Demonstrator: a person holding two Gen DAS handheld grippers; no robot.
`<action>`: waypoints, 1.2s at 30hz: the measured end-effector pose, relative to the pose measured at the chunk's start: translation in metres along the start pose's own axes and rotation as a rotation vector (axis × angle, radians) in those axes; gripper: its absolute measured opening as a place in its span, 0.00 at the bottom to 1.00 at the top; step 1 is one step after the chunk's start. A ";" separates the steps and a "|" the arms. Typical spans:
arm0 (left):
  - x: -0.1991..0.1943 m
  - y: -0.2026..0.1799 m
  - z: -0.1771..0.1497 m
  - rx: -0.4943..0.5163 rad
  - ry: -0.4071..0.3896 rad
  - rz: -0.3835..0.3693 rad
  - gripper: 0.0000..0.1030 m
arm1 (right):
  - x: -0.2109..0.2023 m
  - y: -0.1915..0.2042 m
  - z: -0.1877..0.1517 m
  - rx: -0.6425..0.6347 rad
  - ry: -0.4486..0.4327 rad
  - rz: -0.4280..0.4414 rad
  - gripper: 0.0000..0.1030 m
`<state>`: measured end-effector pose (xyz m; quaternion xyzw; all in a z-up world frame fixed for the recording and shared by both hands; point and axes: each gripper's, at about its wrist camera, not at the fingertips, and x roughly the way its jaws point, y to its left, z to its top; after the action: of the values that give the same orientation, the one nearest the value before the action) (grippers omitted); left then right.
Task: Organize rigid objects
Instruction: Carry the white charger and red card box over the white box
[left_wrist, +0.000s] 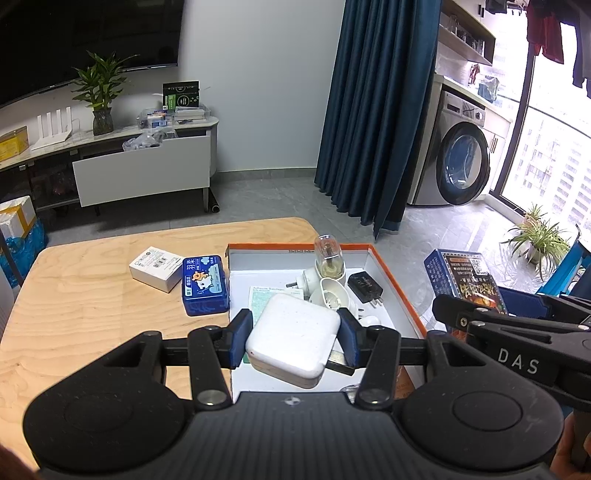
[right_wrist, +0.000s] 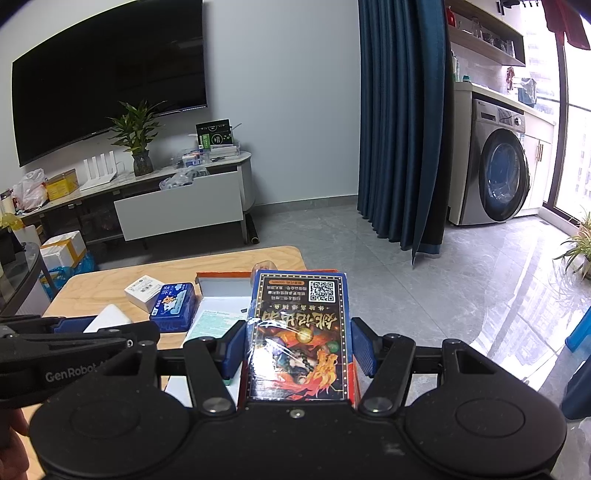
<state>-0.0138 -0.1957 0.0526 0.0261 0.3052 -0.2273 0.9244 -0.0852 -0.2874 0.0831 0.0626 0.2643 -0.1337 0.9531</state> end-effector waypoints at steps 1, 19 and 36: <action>0.000 0.000 0.000 -0.002 0.001 -0.001 0.49 | 0.000 0.000 -0.001 0.000 0.001 0.000 0.69; 0.011 -0.002 -0.005 -0.006 0.033 -0.004 0.49 | 0.017 -0.013 -0.008 0.005 0.043 -0.006 0.69; 0.035 -0.010 -0.009 0.001 0.077 -0.026 0.49 | 0.052 -0.021 -0.001 -0.003 0.095 0.000 0.69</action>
<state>0.0012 -0.2169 0.0259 0.0315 0.3406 -0.2382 0.9090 -0.0494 -0.3191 0.0541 0.0677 0.3094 -0.1301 0.9396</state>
